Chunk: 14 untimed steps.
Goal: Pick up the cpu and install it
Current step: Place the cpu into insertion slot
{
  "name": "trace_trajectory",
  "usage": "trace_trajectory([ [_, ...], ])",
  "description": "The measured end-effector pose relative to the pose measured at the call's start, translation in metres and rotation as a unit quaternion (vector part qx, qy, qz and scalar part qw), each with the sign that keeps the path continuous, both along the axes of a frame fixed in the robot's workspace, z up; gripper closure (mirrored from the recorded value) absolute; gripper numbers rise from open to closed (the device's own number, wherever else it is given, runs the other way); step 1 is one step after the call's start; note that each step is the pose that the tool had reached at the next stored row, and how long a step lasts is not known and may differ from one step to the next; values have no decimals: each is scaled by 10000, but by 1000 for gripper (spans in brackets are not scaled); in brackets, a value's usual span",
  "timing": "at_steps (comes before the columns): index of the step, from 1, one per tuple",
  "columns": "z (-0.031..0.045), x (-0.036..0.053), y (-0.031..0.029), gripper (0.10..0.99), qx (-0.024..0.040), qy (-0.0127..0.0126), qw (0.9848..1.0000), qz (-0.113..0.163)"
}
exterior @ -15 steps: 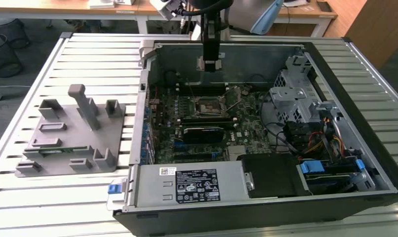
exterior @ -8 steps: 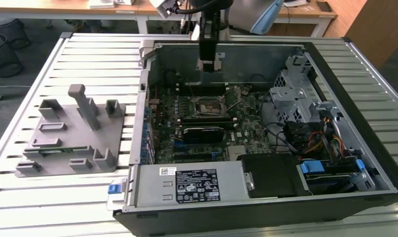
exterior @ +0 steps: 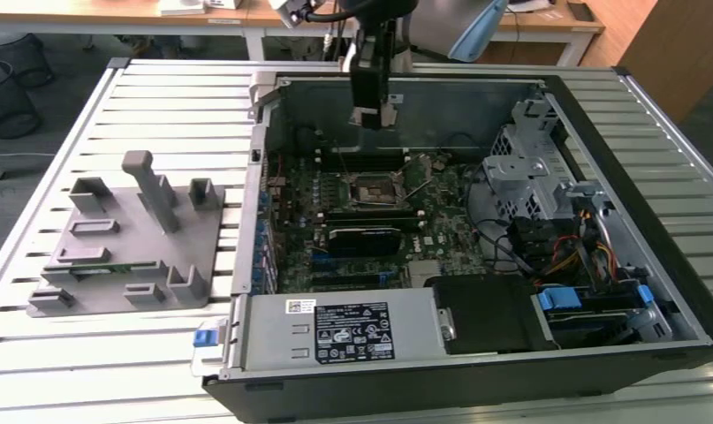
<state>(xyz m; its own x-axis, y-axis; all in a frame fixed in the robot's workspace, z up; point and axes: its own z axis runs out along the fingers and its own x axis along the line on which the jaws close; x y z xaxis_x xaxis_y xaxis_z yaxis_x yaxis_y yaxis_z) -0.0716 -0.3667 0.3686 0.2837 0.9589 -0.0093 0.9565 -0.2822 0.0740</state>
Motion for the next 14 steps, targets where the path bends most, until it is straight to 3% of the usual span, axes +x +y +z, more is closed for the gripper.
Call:
trace_trajectory([
  [14, -10, 0, 23, 561, 0, 0, 9983, -574],
])
